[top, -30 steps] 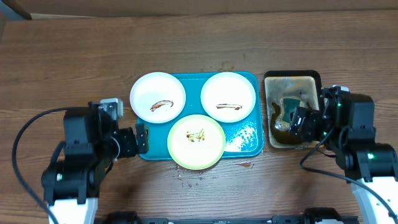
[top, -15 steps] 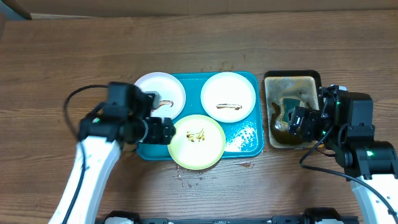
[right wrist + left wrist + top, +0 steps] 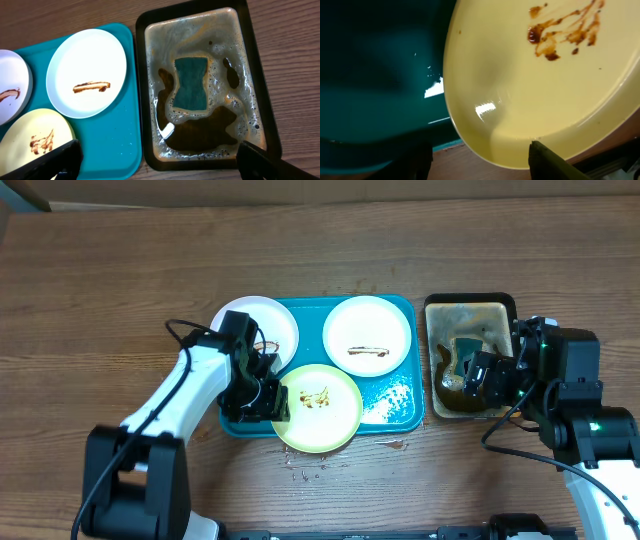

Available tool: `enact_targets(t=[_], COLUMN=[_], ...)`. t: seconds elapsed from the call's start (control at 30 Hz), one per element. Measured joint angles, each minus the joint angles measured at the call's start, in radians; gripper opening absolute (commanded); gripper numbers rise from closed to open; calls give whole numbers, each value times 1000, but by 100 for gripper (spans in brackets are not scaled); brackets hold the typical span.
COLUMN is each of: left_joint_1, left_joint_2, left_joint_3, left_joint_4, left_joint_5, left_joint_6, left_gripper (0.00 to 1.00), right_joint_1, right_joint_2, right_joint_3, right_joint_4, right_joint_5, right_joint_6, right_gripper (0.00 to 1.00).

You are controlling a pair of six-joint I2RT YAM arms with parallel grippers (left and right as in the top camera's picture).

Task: Clean dirty plates on tray and stack at the side
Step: 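Move left gripper to the yellow plate rim and grip it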

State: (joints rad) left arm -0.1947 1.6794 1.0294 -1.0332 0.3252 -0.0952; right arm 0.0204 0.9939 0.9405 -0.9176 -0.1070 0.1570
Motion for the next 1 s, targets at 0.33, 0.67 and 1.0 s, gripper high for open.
enact_targets(t=[0.33, 0.67, 1.0], left_joint_1=[0, 0, 0], left_joint_2=[78, 78, 78], left_joint_3=[0, 0, 0], left_joint_4=[35, 73, 89], left_joint_5=[-16, -22, -34], left_joint_6=[8, 10, 9], left_gripper=[29, 17, 8], right_joint_1=[0, 0, 0], right_joint_2=[0, 0, 0], right_joint_3=[0, 0, 0], right_joint_4=[0, 0, 0], right_joint_5=[-1, -1, 0], right_joint_6=[0, 0, 0], right_gripper=[100, 100, 100])
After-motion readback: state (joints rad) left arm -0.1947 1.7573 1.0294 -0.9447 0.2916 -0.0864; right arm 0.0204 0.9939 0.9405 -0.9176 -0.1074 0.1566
